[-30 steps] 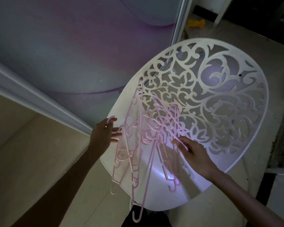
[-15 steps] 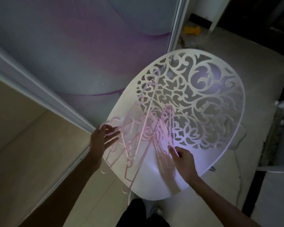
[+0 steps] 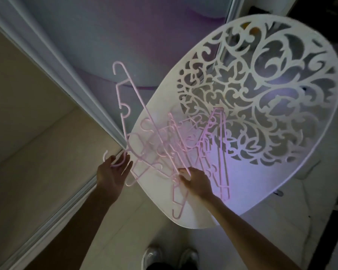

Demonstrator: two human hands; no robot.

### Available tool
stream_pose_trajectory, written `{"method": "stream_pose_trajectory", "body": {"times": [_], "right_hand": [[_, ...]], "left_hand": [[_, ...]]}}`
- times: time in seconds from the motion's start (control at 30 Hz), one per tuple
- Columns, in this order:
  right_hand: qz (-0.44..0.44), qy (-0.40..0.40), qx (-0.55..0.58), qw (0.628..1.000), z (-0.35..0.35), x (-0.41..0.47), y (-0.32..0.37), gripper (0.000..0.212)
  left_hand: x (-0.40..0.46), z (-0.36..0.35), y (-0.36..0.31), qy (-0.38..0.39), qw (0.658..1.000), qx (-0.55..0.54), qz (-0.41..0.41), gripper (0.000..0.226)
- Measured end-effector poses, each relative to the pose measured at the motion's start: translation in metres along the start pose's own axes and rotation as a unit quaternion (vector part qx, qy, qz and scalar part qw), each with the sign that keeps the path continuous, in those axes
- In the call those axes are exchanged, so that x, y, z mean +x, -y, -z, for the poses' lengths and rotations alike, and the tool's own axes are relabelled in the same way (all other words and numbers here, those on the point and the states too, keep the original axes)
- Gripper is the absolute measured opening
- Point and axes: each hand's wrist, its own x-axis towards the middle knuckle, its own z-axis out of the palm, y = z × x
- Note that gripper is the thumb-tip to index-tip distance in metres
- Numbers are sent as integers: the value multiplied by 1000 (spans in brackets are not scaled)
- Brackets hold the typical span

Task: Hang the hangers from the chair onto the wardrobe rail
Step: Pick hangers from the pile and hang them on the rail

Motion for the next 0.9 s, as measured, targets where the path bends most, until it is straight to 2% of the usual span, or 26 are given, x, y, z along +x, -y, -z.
{"method": "stream_pose_trajectory", "body": {"times": [0.1, 0.2, 0.3, 0.37, 0.43, 0.5, 0.57, 0.63, 0.73, 0.8, 0.9], "right_hand": [[12, -13, -10, 1000, -14, 3, -16, 30], [54, -45, -58, 996, -18, 8, -21, 35], [106, -119, -101, 982, -14, 0, -24, 27], [133, -167, -118, 970, -12, -7, -32, 24], [142, -190, -123, 964, -7, -11, -39, 23], [126, -173, -142, 966, -3, -9, -43, 20], [97, -161, -132, 973, -2, -5, -47, 19], [85, -185, -91, 975, -6, -3, -49, 21], [90, -237, -51, 966, -12, -6, -46, 37], [93, -229, -26, 969, -11, -8, -41, 50], [75, -237, 4, 969, -6, -4, -39, 43]], "left_hand": [[8, 19, 5, -7, 1000, -20, 13, 31], [11, 36, 13, -4, 1000, 10, 8, 29], [13, 48, 22, -7, 989, 149, 1, 19], [14, 53, 26, -17, 964, 264, 6, 19], [15, 55, 32, -21, 945, 326, 19, 20], [17, 56, 37, -16, 942, 334, 39, 21], [20, 57, 41, 5, 944, 323, 68, 14], [21, 57, 45, 42, 947, 303, 93, 8], [29, 57, 49, 1, 949, 301, 98, 21], [36, 57, 53, -28, 954, 272, 121, 22], [44, 56, 57, -39, 962, 225, 149, 19]]}}
